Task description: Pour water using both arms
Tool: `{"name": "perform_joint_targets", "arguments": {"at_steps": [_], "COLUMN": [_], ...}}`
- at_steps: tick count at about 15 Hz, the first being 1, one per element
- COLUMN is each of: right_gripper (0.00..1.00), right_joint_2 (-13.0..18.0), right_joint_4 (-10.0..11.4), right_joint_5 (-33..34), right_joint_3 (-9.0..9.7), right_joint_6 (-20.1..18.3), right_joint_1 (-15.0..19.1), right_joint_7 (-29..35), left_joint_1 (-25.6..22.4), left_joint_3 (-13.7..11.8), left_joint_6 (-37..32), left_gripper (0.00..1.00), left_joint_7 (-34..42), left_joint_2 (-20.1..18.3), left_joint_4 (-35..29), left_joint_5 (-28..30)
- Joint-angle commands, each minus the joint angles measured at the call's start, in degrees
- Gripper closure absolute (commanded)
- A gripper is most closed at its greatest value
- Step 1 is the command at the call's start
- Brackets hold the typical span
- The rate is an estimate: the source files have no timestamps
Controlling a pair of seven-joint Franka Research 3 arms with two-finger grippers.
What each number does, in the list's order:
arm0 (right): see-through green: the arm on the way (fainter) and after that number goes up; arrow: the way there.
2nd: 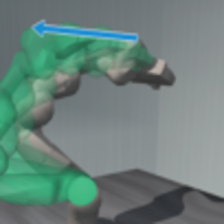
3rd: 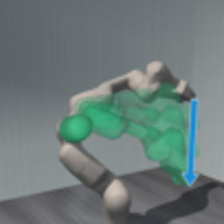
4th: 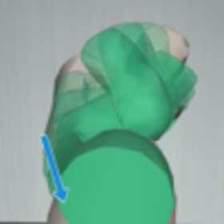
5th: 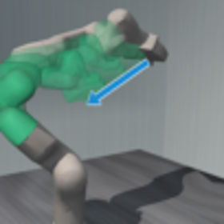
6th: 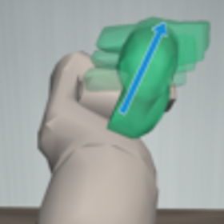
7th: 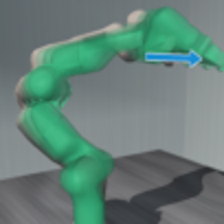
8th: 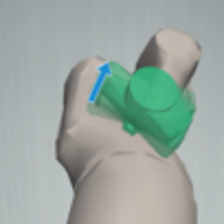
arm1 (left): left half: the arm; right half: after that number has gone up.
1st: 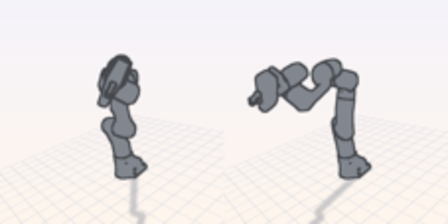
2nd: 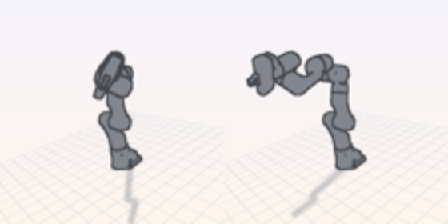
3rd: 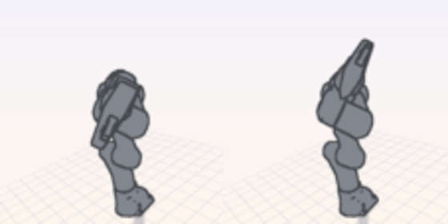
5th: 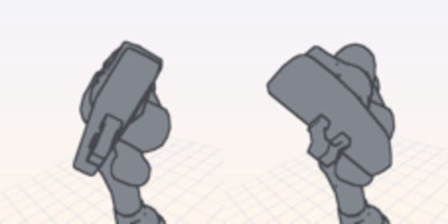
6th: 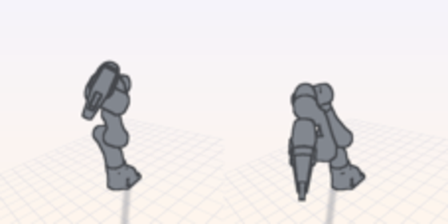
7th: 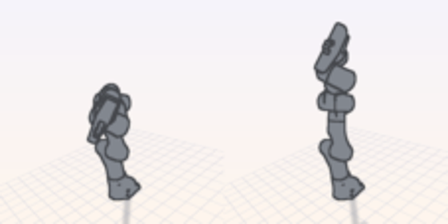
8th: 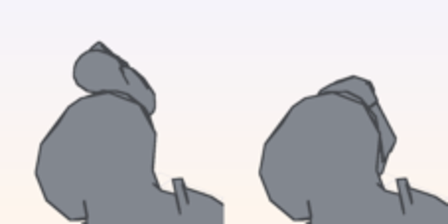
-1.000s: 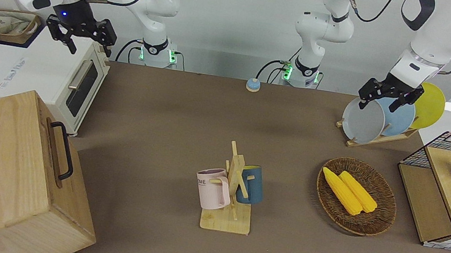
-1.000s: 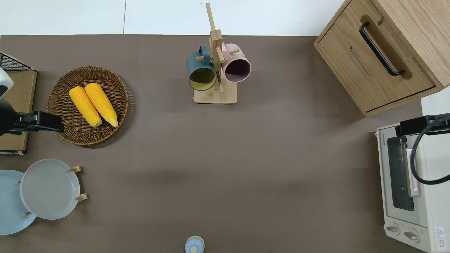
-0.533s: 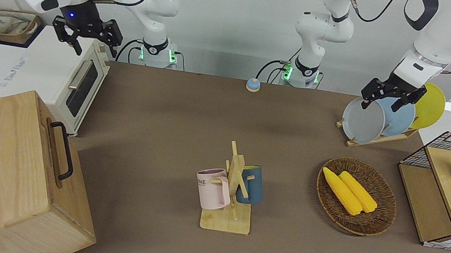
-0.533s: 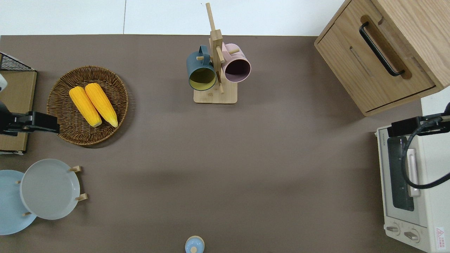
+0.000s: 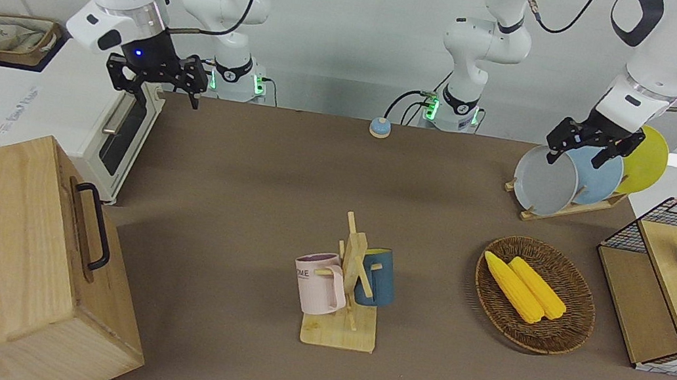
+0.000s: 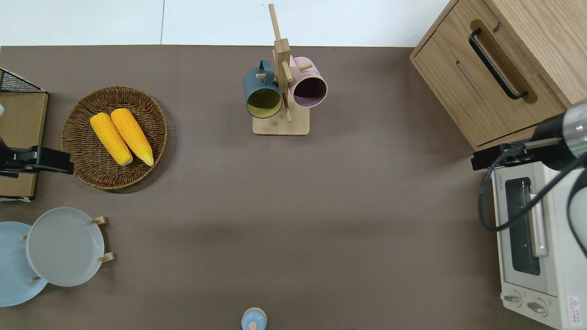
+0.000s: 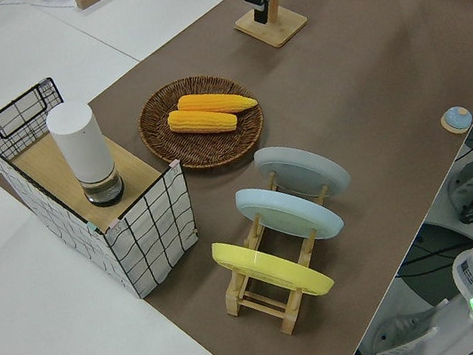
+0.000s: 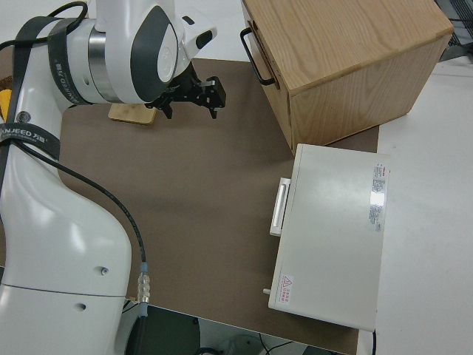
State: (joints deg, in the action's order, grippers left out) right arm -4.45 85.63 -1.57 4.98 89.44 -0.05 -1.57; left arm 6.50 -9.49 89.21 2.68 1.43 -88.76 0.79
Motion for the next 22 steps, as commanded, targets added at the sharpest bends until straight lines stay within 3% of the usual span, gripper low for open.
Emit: {"name": "perform_joint_targets", "arguments": {"at_steps": [1, 8, 13, 22], "right_gripper": [0.009, 0.009, 0.009, 0.030], "right_joint_2": [-4.0, -11.4, -17.9, -25.5], "right_joint_4": [0.1, 0.1, -0.3, -4.9], "right_joint_5": [-0.9, -0.7, -0.1, 0.5], "right_joint_3": [0.03, 0.03, 0.03, 0.03], "right_joint_6": [5.9, 23.3, 36.8, 48.0], "right_joint_1": [-4.8, -9.8, -13.1, -15.9], "right_joint_7": [4.2, 4.8, 4.7, 1.3], "left_joint_1": [-3.6, -14.9, -23.0, -31.4], "left_joint_3": [0.1, 0.2, 0.2, -0.3], "left_joint_6": [-0.4, 1.1, 7.4, 15.7], "left_gripper": [0.00, 0.00, 0.00, 0.00], "left_joint_7": [4.6, 21.3, 32.2, 42.5], "left_joint_2": [-0.1, 3.0, 5.2, 9.9], "left_joint_4": [0.3, 3.1, 3.4, 6.0], "left_joint_5": [-0.2, -0.2, 0.1, 3.3]}}
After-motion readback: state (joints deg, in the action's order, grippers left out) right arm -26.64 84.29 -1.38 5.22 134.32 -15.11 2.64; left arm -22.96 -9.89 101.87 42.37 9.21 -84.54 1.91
